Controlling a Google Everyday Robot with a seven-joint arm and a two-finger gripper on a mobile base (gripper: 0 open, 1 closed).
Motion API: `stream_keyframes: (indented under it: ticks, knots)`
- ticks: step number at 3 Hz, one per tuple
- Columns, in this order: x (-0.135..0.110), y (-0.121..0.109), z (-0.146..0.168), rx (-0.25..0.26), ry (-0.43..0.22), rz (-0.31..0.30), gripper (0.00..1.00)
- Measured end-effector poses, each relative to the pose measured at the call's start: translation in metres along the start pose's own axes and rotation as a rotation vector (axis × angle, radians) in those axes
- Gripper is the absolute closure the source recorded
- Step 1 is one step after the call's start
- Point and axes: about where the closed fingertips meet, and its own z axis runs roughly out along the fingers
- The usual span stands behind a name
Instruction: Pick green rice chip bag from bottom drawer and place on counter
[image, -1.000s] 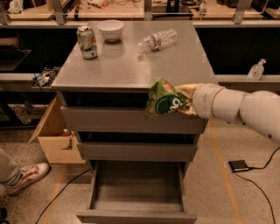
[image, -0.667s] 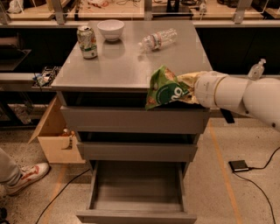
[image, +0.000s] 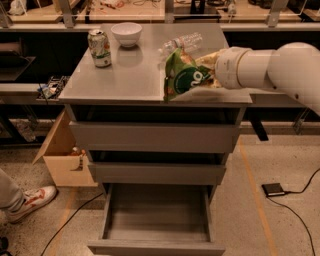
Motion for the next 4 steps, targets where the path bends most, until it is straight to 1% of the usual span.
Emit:
stream_keyframes:
  ticks: [1,2,3,4]
  knots:
    - [0.01,-0.019,0.034,-0.024,-0.033,-0.035,1.0]
    - [0.017,-0.032,0.073,-0.051,-0.074,-0.051,1.0]
    - [0.021,-0.04,0.107,-0.075,-0.105,-0.055,0.83]
    - [0.02,-0.047,0.109,-0.066,-0.108,-0.055,0.59]
